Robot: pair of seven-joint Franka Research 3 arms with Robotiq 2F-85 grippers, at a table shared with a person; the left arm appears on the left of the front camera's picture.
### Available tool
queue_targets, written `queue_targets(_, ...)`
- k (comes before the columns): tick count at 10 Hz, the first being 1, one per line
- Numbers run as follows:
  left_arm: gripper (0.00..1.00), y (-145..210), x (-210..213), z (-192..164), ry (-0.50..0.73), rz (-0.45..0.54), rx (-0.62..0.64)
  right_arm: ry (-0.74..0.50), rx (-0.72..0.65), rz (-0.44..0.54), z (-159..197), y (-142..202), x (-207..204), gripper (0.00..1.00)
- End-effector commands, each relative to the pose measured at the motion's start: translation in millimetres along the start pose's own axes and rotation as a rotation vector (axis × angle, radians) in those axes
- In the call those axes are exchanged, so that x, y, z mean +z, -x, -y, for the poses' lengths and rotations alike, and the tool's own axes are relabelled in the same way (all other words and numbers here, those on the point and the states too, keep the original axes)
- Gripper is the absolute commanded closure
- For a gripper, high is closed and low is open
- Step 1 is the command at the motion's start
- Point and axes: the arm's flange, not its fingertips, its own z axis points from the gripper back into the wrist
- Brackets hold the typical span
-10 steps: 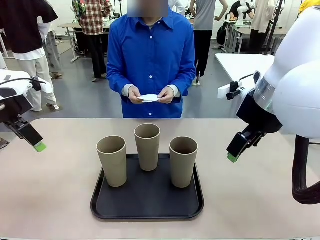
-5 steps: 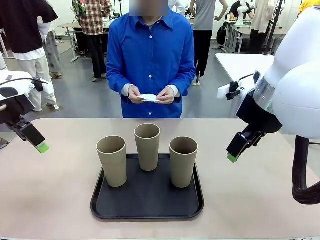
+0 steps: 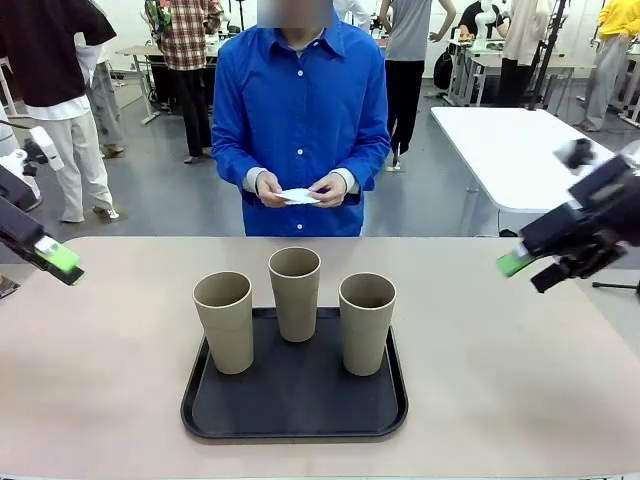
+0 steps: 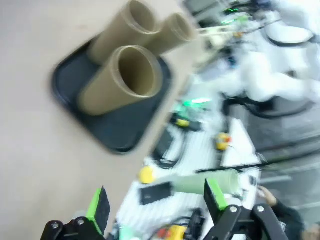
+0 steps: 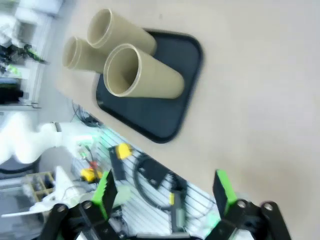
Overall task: Place coasters on the table and set cups on them.
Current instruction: Pick up one Reusable plastic cup and place it on a coaster set by the human.
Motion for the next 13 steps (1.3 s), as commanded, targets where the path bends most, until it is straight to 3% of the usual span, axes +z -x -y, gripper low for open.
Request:
queue_targets(1, 0.00, -5.1, 29.3, -42.9, 0.469, 0.045, 0.196, -0.228, -0.134, 0.072, 48.1, 47.8, -0.5, 0.00)
queue_targets(3, 0.00, 13.3, 55.4, -75.8, 0.529, 0.117, 0.273, -0.286, -0.195, 0.074, 76.5, 64.2, 13.2, 0.00)
queue_targets(6, 0.00, 43.2, 81.3, -116.3, 0.471, 0.241, 0.443, -0.317, -0.245, 0.127, 111.8, 85.9, 28.1, 0.00)
queue_targets(10, 0.00, 70.6, 97.3, -144.3, 0.325, 0.262, 0.586, -0.390, -0.220, 0.262, 143.2, 105.3, 49.0, 0.00)
queue_targets(13, 0.00, 90.5, 108.6, -150.7, 0.269, 0.300, 0.649, -0.415, -0.185, 0.304, 152.8, 111.6, 54.0, 0.00)
